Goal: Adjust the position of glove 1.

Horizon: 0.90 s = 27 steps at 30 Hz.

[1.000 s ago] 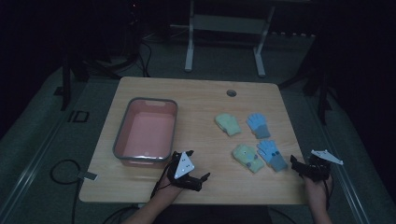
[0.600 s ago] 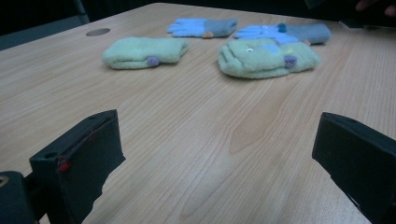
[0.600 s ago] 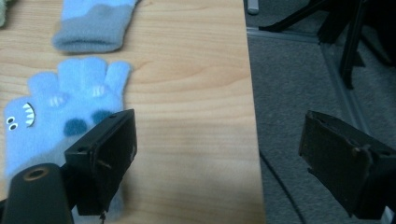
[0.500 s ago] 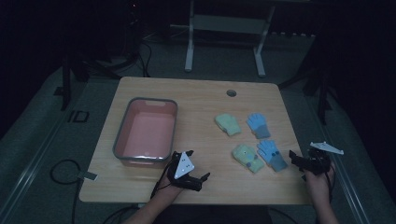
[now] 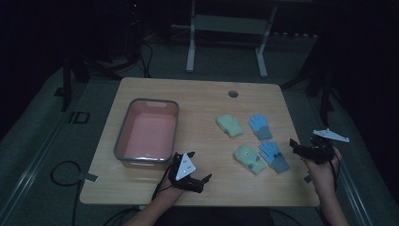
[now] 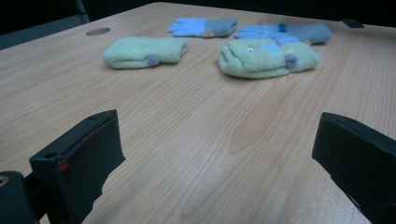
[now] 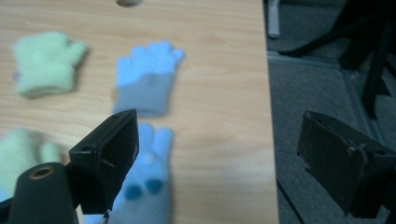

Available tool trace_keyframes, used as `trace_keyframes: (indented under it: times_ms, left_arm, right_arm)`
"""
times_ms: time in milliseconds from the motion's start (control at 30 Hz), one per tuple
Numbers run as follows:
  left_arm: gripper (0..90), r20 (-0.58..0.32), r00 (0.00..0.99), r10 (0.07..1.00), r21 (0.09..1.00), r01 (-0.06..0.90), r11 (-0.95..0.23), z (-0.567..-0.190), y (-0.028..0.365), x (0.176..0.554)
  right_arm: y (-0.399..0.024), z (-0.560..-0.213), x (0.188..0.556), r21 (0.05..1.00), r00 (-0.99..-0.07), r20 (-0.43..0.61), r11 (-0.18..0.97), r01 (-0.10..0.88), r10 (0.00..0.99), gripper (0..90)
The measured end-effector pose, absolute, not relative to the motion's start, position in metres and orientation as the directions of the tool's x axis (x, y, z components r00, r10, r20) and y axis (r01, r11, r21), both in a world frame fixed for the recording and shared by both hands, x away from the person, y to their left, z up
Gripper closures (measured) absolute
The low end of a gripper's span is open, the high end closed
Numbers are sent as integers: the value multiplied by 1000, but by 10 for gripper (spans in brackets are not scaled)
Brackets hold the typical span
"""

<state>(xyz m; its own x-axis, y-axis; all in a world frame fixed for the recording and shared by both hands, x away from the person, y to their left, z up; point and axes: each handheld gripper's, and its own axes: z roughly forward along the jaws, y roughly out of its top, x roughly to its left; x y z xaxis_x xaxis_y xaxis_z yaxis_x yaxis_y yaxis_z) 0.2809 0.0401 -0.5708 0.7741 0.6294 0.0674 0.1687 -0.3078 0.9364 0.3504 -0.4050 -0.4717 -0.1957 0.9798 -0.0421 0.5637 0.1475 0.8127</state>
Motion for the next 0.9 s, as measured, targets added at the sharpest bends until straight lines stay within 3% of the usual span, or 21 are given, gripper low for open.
trace_keyframes:
  times_ms: [667,900]
  left_arm:
    - [18,66,776,627,937,167,-306,-571,40,281]
    - [18,67,777,626,937,166,-306,-571,40,281]
  right_arm:
    - [-358,-439,393,806,-302,-54,220,550,952,140]
    - [-340,-433,406,801,-335,-53,241,548,941,227]
